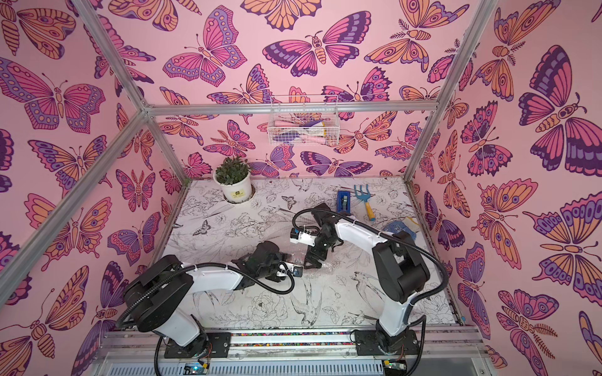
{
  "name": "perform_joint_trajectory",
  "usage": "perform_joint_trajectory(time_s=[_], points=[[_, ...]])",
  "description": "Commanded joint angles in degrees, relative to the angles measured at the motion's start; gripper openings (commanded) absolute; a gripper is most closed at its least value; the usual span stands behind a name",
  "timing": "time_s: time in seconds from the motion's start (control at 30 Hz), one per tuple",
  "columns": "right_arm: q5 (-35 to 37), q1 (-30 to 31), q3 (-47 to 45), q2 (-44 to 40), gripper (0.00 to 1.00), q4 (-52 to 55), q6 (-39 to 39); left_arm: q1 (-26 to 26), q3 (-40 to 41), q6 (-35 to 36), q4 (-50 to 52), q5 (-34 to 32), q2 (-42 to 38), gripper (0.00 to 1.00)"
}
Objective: Wrap wine bottles in bubble wrap
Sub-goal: Wrap the wine bottle in bubble wrap.
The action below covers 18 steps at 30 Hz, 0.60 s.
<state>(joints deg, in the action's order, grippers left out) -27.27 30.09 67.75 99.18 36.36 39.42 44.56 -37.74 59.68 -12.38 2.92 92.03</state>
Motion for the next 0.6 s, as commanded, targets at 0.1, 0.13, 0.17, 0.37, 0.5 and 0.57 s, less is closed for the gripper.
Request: perform_joint_trajectory(time_s=[0.1,0.13,0.17,0.37,0.5,0.57], points=[[10.0,-0.2,-15.1,-15.8,0.99,-20.3,-2.4,-4.4,-4.5,-5.1,27.1,6.4,0.6,0.34],[10.5,0.1,-17.9,-18.1,0.99,-22.5,-1.6,-5.1,-5.7,-5.7,29.4,7.8,1.1,0.33],[11.2,0.8,-20.7,-20.6,0.99,-25.0,-0.4,-5.9,-7.3,-6.1,32.4,9.1,1.9,0.33],[18.9,8.9,-35.0,-26.7,0.99,-41.3,9.6,-9.2,-16.8,-7.4,47.2,15.1,8.5,0.32],[22.4,13.1,-36.1,-22.5,0.99,-50.4,13.4,-11.1,-23.9,-7.7,56.9,18.8,14.8,0.31],[23.5,13.7,-35.8,-19.3,0.99,-54.9,14.9,-11.7,-26.6,-6.8,60.5,19.4,17.2,0.30]])
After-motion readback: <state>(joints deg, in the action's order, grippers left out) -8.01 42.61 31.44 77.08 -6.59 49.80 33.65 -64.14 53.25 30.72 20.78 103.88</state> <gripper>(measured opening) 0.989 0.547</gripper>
